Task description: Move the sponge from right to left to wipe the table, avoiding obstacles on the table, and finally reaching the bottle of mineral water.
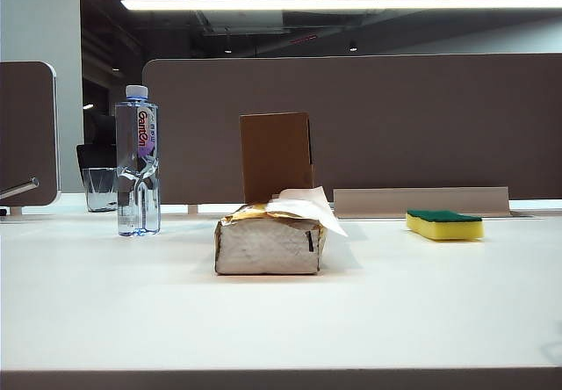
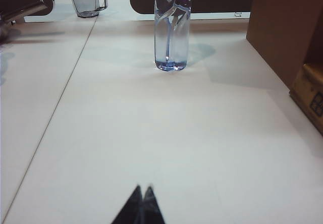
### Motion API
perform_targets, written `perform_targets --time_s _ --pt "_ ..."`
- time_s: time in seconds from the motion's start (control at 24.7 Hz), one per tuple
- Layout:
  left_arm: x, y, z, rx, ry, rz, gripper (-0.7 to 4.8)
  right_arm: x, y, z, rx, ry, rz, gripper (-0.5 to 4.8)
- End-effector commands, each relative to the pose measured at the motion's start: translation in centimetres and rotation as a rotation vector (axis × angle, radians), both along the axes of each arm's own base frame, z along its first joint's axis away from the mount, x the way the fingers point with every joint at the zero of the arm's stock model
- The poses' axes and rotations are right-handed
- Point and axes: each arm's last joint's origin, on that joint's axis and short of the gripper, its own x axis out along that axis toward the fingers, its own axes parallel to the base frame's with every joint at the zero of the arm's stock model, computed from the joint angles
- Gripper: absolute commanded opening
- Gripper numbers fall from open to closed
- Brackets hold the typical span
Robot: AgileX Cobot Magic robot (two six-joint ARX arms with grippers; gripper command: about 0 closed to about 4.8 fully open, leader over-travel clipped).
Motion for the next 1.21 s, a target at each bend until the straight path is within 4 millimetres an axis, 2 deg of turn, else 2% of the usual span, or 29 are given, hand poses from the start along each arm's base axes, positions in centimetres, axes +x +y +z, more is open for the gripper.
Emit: perform_targets --time_s 0.04,0.65,0.73,0.81,0.93,1.05,1.13,1.21 --pt "0.0 0.0 0.0 -0.004 0.006 -0.004 -0.05 0.0 0.0 0.2 -0.004 -0.017 0.0 -0.06" --pt "0.0 -0.1 0.2 -0.009 -0.011 -0.038 -0.02 0.0 0.1 0.5 0.002 -0.031 0.025 -0.05" --pt "0.0 -0.3 0.5 -0.015 -0.035 -0.091 0.4 -0.1 0.1 1.1 0.007 -0.046 0.035 -0.05" --pt "-0.1 -0.4 1.0 -0.026 -0.05 -0.128 1.17 -0.3 0.1 1.9 0.012 -0.066 0.032 -0.05" --pt "-0.4 -0.4 2.5 -0.088 -0.083 -0.128 1.41 -0.8 0.1 3.9 0.023 -0.107 0.016 -0.05" --pt "-0.8 -0.4 4.1 -0.143 -0.107 -0.131 2.65 -1.6 0.2 5.7 0.075 -0.116 0.007 -0.04" --pt "-1.1 -0.4 4.9 -0.154 -0.109 -0.131 3.17 -1.9 0.2 6.5 0.105 -0.12 0.002 0.05" --pt "-1.5 -0.5 5.7 -0.168 -0.107 -0.132 3.23 -2.4 0.2 7.5 0.126 -0.131 -0.001 0.04"
